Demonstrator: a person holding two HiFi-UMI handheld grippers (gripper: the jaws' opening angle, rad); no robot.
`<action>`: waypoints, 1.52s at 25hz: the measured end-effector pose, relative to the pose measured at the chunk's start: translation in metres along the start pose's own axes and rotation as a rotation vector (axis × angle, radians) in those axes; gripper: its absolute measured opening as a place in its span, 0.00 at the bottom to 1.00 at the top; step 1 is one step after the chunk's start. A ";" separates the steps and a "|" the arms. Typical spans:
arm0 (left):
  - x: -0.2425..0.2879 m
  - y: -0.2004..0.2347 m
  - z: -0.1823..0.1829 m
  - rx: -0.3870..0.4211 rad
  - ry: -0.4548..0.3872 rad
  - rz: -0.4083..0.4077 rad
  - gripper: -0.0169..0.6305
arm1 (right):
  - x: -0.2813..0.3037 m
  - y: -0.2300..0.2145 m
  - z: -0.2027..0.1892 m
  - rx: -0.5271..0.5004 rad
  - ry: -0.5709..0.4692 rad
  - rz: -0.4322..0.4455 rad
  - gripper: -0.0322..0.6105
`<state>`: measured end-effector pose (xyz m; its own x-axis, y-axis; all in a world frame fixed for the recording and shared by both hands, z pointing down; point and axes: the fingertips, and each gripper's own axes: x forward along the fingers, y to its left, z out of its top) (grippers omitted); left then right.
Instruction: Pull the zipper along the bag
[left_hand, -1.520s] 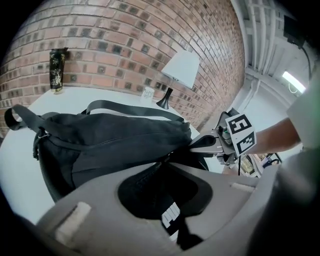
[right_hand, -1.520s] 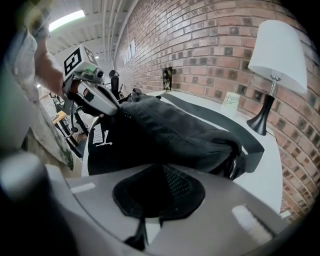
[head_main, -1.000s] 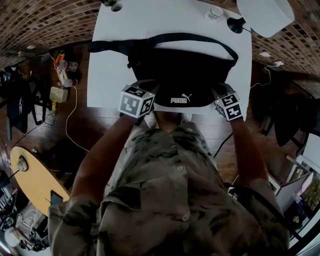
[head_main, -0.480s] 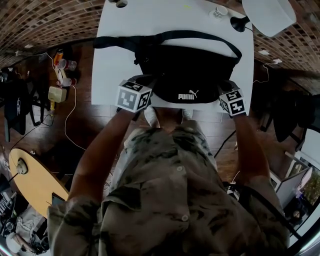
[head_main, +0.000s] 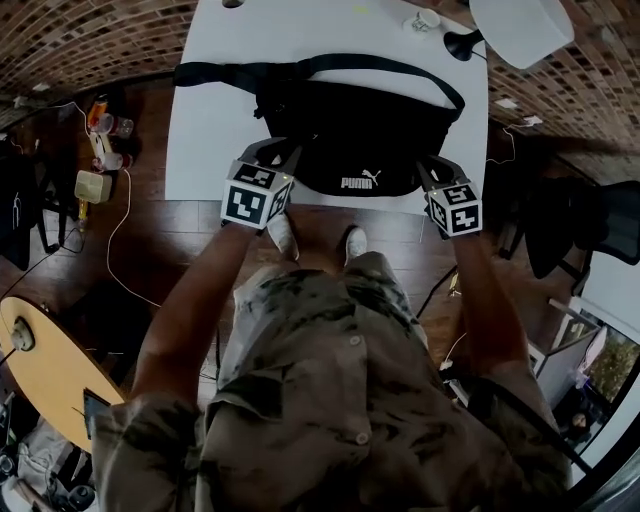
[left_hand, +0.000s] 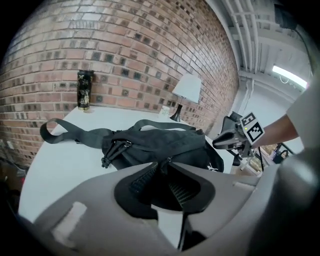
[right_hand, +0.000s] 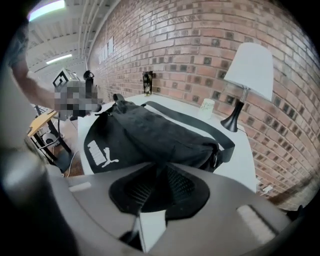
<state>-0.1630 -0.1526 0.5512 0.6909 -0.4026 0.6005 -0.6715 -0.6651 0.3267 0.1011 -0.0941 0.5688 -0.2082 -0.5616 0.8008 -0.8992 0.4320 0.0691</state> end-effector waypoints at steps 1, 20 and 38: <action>-0.007 0.000 0.002 -0.008 -0.027 0.021 0.13 | -0.010 0.005 0.001 0.000 -0.023 0.010 0.16; -0.148 -0.317 -0.047 -0.113 -0.345 0.157 0.13 | -0.274 0.049 -0.131 -0.149 -0.344 0.271 0.17; -0.228 -0.438 -0.074 -0.019 -0.375 0.061 0.13 | -0.422 0.117 -0.148 -0.132 -0.516 0.294 0.19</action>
<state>-0.0460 0.2769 0.3250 0.6972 -0.6456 0.3115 -0.7168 -0.6226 0.3139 0.1405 0.2983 0.3271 -0.6299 -0.6610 0.4078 -0.7273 0.6862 -0.0113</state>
